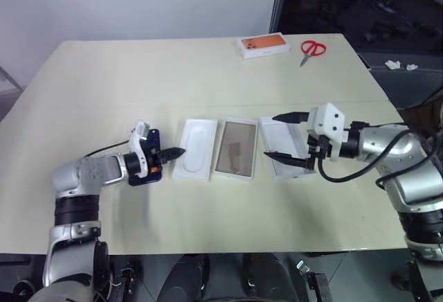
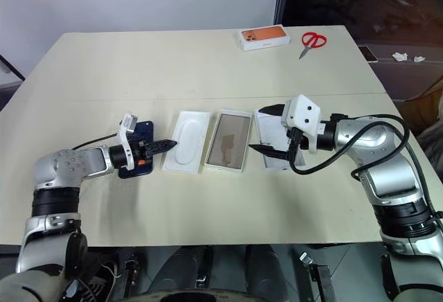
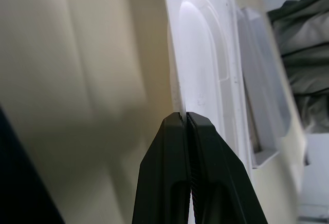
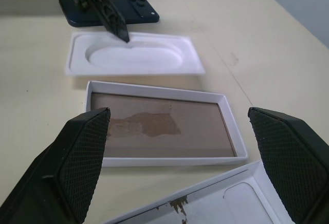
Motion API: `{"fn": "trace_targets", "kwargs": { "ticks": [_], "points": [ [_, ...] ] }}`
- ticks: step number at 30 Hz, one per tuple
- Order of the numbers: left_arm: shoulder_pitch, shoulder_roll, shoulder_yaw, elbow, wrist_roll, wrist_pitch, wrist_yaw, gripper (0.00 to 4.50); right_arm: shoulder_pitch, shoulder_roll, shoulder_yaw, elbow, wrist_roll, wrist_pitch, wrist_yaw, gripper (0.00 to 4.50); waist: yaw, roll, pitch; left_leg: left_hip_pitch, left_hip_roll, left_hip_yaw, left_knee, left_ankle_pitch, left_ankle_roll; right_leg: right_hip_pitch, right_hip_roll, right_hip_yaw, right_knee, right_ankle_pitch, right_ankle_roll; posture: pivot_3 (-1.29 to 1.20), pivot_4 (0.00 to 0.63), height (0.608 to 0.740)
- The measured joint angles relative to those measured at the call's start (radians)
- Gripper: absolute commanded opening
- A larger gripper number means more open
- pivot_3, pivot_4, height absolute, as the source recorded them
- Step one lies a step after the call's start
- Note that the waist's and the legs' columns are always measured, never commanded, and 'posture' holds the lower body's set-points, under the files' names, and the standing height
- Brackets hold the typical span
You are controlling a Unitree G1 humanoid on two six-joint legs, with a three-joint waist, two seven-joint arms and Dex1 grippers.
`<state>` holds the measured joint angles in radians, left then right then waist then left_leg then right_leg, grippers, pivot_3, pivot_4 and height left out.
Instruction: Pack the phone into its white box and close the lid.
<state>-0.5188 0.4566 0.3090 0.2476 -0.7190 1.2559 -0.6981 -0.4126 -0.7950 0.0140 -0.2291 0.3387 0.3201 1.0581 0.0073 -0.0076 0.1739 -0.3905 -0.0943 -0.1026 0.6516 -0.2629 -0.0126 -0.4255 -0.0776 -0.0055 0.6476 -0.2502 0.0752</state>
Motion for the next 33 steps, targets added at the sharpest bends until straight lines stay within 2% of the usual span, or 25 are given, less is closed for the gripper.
{"fn": "trace_targets", "kwargs": {
  "ticks": [4, 8, 12, 15, 21, 28, 31, 33],
  "points": [
    [-0.015, -0.029, 0.072, 0.011, -0.037, 0.057, 0.059, 0.04, 0.017, -0.002, -0.005, 0.000, 0.004, 0.000, 0.003, 4.50, 0.003, 0.000, 0.000, 0.000, 0.000, 0.000, 0.000, 0.000, 0.000, 0.000, 0.000, 0.000, 0.000, 0.000, 0.000, 0.00, 0.150, 0.740],
    [-0.119, -0.121, 0.131, 0.000, -0.058, 0.112, 0.187, 0.04, 0.053, -0.005, -0.014, 0.012, 0.032, -0.003, 0.032, 4.50, 0.010, -0.004, 0.001, -0.001, -0.001, -0.001, 0.002, 0.000, 0.000, 0.001, -0.001, -0.001, -0.001, 0.000, 0.000, 0.00, 0.150, 0.740],
    [-0.195, -0.225, 0.116, -0.029, -0.058, 0.138, 0.279, 0.04, 0.072, -0.005, -0.025, 0.054, 0.034, -0.035, 0.044, 4.50, 0.005, -0.004, 0.001, -0.001, -0.002, 0.000, 0.002, 0.000, 0.000, 0.001, -0.001, 0.000, -0.001, 0.000, 0.000, 0.00, 0.150, 0.740],
    [-0.201, -0.266, 0.078, -0.046, -0.057, 0.159, 0.300, 0.04, 0.086, -0.008, -0.031, 0.071, 0.028, -0.047, 0.047, 4.50, -0.003, -0.004, 0.001, -0.001, 0.000, 0.000, 0.001, 0.001, -0.002, 0.000, 0.000, 0.000, 0.000, 0.000, 0.000, 0.00, 0.150, 0.740],
    [-0.205, -0.313, -0.018, -0.054, -0.045, 0.156, 0.327, 0.04, 0.098, -0.013, -0.038, 0.081, 0.025, -0.072, 0.048, 4.50, 0.001, -0.004, 0.001, 0.000, 0.000, 0.000, 0.001, 0.002, -0.003, 0.000, 0.001, 0.000, 0.000, 0.000, 0.000, 0.00, 0.150, 0.740],
    [-0.202, -0.283, -0.051, -0.070, -0.023, 0.129, 0.332, 0.04, 0.120, -0.017, -0.055, 0.081, 0.020, -0.072, 0.042, 4.50, 0.004, -0.004, 0.001, 0.000, 0.000, 0.001, 0.001, 0.002, -0.003, 0.000, 0.001, 0.000, 0.000, 0.000, 0.000, 0.00, 0.150, 0.740],
    [-0.201, -0.279, -0.049, -0.071, -0.024, 0.128, 0.329, 0.99, 0.120, -0.016, -0.057, 0.081, 0.018, -0.073, 0.037, 4.50, 0.005, -0.004, 0.001, -0.001, 0.000, 0.001, 0.001, 0.002, -0.003, 0.000, 0.001, 0.000, 0.000, 0.000, 0.000, 0.00, 0.150, 0.740],
    [-0.202, -0.278, -0.050, -0.075, -0.023, 0.125, 0.329, 1.92, 0.120, -0.016, -0.057, 0.081, 0.017, -0.074, 0.036, 4.50, 0.005, -0.004, 0.001, -0.001, 0.000, 0.001, 0.001, 0.002, -0.003, 0.000, 0.001, 0.000, 0.000, 0.000, 0.000, 0.00, 0.150, 0.740]
  ]
}}
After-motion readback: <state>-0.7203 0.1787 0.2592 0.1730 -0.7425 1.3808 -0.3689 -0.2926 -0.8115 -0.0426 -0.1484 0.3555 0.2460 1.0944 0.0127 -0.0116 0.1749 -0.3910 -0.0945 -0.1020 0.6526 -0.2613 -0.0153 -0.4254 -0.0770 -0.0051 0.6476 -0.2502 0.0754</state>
